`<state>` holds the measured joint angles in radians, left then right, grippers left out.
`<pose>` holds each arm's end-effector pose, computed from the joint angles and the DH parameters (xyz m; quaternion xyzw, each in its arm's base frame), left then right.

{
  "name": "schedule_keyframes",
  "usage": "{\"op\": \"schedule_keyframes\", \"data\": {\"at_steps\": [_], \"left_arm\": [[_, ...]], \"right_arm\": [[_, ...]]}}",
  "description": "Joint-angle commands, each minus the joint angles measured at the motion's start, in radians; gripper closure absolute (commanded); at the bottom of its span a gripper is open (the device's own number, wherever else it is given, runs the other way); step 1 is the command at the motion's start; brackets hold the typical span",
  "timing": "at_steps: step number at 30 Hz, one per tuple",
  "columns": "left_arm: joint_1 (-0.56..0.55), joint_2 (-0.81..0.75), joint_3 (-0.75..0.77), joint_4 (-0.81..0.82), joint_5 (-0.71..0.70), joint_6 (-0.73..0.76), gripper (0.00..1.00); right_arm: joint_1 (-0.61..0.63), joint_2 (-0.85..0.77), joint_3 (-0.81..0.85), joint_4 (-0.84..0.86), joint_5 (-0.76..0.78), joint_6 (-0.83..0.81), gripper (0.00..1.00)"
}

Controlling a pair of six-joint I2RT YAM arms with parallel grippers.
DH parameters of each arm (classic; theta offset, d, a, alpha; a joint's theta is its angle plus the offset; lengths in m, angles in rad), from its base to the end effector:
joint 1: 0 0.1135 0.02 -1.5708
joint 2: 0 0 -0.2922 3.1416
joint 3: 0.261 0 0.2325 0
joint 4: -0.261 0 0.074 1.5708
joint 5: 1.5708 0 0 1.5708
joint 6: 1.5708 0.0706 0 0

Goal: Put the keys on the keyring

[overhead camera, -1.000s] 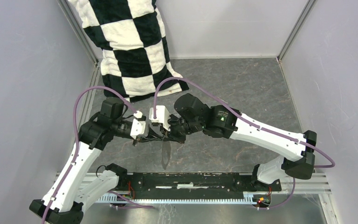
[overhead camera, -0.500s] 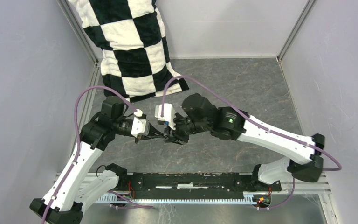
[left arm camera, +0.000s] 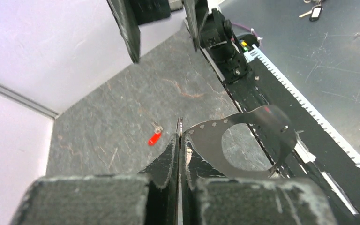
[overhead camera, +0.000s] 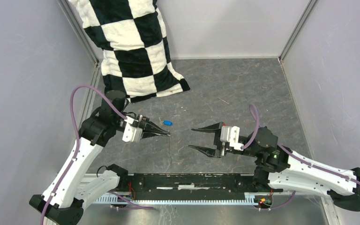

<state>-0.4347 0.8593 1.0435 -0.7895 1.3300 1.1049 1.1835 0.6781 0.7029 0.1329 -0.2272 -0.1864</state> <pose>0.0743 -0.1101 0.3832 0.6908 0.3011 -0.3960 0.5247 0.0444 0.1509 0.3848 -0.4748 0.4450 0.4260 0.6285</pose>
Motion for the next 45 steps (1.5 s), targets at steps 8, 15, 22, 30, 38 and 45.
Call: {"op": "schedule_keyframes", "data": {"at_steps": [8, 15, 22, 30, 38, 45], "left_arm": [[-0.021, 0.110, 0.171, 0.037, 0.182, 0.067, 0.98], [-0.025, 0.159, 0.230, 0.036, 0.218, -0.011, 0.98], [-0.037, 0.199, 0.291, 0.036, 0.245, -0.098, 0.98], [-0.050, 0.209, 0.312, 0.036, 0.253, -0.154, 0.98], [-0.053, 0.216, 0.333, 0.036, 0.262, -0.183, 0.98], [-0.056, 0.214, 0.324, 0.036, 0.263, -0.187, 0.98]], "right_arm": [[0.001, 0.050, -0.057, 0.331, -0.018, -0.050, 0.46], [0.001, 0.071, -0.066, 0.377, -0.002, -0.089, 0.53], [0.002, 0.072, -0.086, 0.427, -0.038, -0.081, 0.55], [0.002, 0.114, -0.079, 0.527, -0.036, -0.061, 0.57], [0.004, 0.172, -0.057, 0.568, -0.071, -0.041, 0.59], [0.005, 0.194, -0.050, 0.620, -0.053, -0.016, 0.63]]}}
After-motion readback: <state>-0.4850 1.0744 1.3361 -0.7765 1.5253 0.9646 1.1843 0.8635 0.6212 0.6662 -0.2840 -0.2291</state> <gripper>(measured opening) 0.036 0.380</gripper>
